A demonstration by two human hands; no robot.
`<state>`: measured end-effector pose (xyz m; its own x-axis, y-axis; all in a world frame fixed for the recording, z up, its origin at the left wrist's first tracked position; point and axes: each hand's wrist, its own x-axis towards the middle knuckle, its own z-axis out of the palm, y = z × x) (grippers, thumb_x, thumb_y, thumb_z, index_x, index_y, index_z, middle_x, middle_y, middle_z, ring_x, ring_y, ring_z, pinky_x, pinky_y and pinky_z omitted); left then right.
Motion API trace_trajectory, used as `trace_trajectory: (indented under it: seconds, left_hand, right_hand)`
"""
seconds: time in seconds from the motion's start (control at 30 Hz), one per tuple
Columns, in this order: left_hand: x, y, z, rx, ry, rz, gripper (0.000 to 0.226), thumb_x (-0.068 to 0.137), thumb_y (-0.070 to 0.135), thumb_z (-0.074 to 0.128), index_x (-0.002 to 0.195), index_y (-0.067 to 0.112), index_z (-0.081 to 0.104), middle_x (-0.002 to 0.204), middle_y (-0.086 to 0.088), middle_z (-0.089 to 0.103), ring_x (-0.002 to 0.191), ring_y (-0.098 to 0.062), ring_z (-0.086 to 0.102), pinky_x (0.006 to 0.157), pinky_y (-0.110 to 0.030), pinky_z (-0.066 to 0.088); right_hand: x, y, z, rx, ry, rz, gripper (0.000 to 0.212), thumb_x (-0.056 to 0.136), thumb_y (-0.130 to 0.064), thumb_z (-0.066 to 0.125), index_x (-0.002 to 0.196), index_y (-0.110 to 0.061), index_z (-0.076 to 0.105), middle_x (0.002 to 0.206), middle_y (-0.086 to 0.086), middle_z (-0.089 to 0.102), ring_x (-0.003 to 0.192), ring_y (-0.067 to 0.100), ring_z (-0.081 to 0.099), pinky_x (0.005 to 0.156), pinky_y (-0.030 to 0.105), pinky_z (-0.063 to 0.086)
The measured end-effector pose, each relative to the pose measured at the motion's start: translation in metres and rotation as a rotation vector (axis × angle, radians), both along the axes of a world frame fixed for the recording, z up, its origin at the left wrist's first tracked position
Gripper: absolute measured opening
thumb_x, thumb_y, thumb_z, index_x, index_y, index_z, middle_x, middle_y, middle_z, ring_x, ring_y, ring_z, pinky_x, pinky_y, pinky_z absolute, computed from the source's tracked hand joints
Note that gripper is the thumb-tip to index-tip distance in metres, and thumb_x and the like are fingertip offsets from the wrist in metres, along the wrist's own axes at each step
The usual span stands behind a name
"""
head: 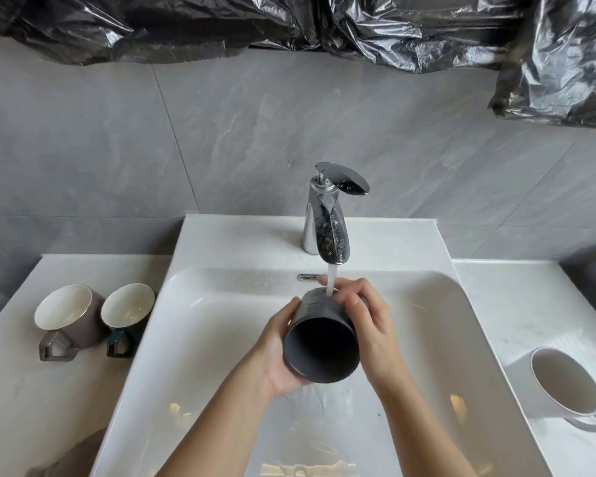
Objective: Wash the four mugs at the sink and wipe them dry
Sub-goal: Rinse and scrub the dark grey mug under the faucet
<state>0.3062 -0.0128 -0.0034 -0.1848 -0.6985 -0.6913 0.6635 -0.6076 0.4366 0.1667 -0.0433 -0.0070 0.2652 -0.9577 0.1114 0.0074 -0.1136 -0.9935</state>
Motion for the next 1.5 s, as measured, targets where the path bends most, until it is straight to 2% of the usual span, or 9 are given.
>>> trace_trajectory:
  seconds: [0.13,0.37,0.57,0.7,0.9,1.07,1.27,1.4,1.5]
  left_hand:
    - [0.0,-0.004,-0.004,-0.116,-0.05,0.133,0.043,0.094,0.033,0.041,0.097,0.007,0.076,0.097,-0.017,0.071,0.092,-0.03,0.062,0.087,-0.042,0.042]
    - [-0.02,0.011,-0.009,-0.399,-0.397,0.39,0.049,0.093,0.053,0.04,0.108,0.016,0.069,0.107,-0.002,0.074,0.107,-0.015,0.066,0.087,-0.03,0.047]
    - [-0.012,-0.005,-0.001,0.051,-0.134,0.514,0.034,0.092,0.033,0.039,0.08,0.015,0.065,0.076,-0.007,0.071,0.079,-0.028,0.063,0.072,-0.033,0.048]
    - [-0.021,-0.002,0.003,-0.009,-0.17,0.526,0.057,0.097,0.059,0.031,0.092,0.015,0.068,0.088,-0.008,0.075,0.091,-0.027,0.066,0.085,-0.039,0.049]
    - [-0.032,-0.005,0.0,-0.197,-0.612,0.413,0.069,0.073,0.08,0.04,0.107,0.025,0.065,0.109,-0.002,0.07,0.103,-0.022,0.065,0.097,-0.048,0.049]
    - [-0.038,-0.021,0.012,0.011,-0.433,0.209,0.062,0.092,0.069,0.033,0.1,0.02,0.069,0.102,-0.008,0.074,0.094,-0.026,0.069,0.089,-0.04,0.053]
    - [-0.04,-0.024,0.01,-0.114,-0.394,-0.008,0.059,0.085,0.07,0.044,0.097,0.019,0.071,0.094,-0.004,0.076,0.084,-0.021,0.072,0.092,-0.039,0.047]
    - [-0.043,-0.022,0.007,-0.179,-0.633,0.114,0.057,0.083,0.068,0.051,0.104,0.018,0.07,0.095,-0.002,0.076,0.086,-0.017,0.073,0.088,-0.042,0.056]
    - [-0.032,-0.017,0.014,-0.201,-0.485,0.087,0.061,0.088,0.069,0.043,0.093,0.018,0.077,0.098,-0.007,0.075,0.086,-0.02,0.073,0.083,-0.038,0.055]
  right_hand:
    - [0.016,-0.002,0.004,0.144,-0.03,-0.159,0.031,0.101,-0.019,0.049,0.083,0.005,0.058,0.084,0.006,0.071,0.076,0.008,0.064,0.072,0.019,0.048]
    - [0.031,-0.024,0.014,0.647,-0.067,-0.212,0.05,0.101,-0.05,0.038,0.068,-0.015,0.052,0.06,-0.001,0.057,0.065,0.018,0.053,0.068,0.033,0.04]
    - [0.038,-0.012,0.006,0.301,0.065,-0.262,0.046,0.094,-0.046,0.058,0.069,-0.01,0.043,0.066,0.005,0.035,0.064,0.014,0.033,0.058,0.032,0.03]
    - [0.033,-0.018,0.007,0.281,0.107,-0.279,0.044,0.097,-0.034,0.059,0.063,-0.013,0.04,0.059,0.0,0.033,0.057,0.013,0.028,0.053,0.029,0.026]
    - [0.022,-0.014,0.001,0.403,0.078,-0.385,0.045,0.099,-0.041,0.054,0.066,-0.013,0.043,0.061,-0.002,0.039,0.062,0.015,0.035,0.059,0.031,0.029]
    - [0.006,-0.016,-0.01,0.615,-0.129,-0.438,0.049,0.103,-0.039,0.045,0.096,0.007,0.06,0.086,0.015,0.062,0.077,0.023,0.057,0.073,0.037,0.046]
    - [0.001,-0.018,-0.012,0.66,-0.116,-0.478,0.025,0.103,-0.022,0.04,0.095,-0.005,0.056,0.09,0.016,0.058,0.083,0.024,0.057,0.07,0.034,0.047]
    - [0.014,-0.007,-0.003,0.515,-0.017,-0.356,0.039,0.103,-0.045,0.036,0.112,-0.015,0.058,0.112,0.003,0.064,0.106,0.016,0.061,0.096,0.037,0.049]
    - [0.017,-0.001,-0.001,0.607,-0.151,-0.191,0.054,0.096,-0.06,0.038,0.12,-0.019,0.065,0.117,0.003,0.071,0.11,0.017,0.067,0.101,0.04,0.049]
